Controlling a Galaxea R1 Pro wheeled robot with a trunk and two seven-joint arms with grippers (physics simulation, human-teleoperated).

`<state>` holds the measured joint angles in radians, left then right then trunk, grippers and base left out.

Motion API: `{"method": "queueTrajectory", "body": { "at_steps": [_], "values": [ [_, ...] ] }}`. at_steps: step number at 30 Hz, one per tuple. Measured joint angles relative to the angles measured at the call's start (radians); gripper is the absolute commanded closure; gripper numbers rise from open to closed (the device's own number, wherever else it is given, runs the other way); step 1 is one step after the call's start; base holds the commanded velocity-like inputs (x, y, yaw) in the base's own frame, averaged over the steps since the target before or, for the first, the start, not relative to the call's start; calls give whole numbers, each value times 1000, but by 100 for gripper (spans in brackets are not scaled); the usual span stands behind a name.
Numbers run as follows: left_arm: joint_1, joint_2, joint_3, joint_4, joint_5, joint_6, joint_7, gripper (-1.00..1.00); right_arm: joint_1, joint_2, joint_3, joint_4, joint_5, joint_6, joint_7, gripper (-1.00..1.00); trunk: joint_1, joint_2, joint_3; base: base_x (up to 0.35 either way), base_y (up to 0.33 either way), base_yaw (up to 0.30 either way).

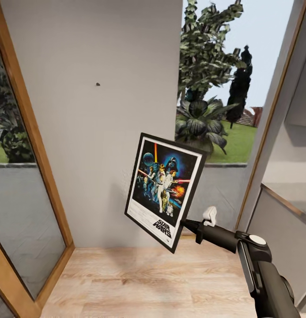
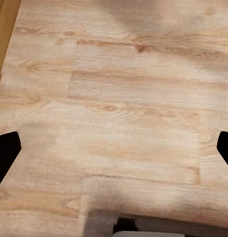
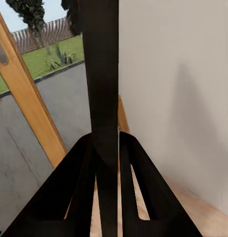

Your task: Pick up the poster from the kitchen countertop and hang it on one of the wall nails in the kitchen.

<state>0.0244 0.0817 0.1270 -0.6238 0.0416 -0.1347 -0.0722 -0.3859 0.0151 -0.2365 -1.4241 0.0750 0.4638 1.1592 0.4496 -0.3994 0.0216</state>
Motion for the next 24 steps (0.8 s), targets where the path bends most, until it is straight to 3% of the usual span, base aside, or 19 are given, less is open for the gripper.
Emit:
{"method": "queueTrajectory", "body": {
  "at_steps": [24],
  "values": [
    [0, 0, 0, 0, 0, -1, 0, -100, 0, 2, 0, 0, 0, 0, -1, 100, 0, 0, 0, 0, 5, 289]
  ]
}}
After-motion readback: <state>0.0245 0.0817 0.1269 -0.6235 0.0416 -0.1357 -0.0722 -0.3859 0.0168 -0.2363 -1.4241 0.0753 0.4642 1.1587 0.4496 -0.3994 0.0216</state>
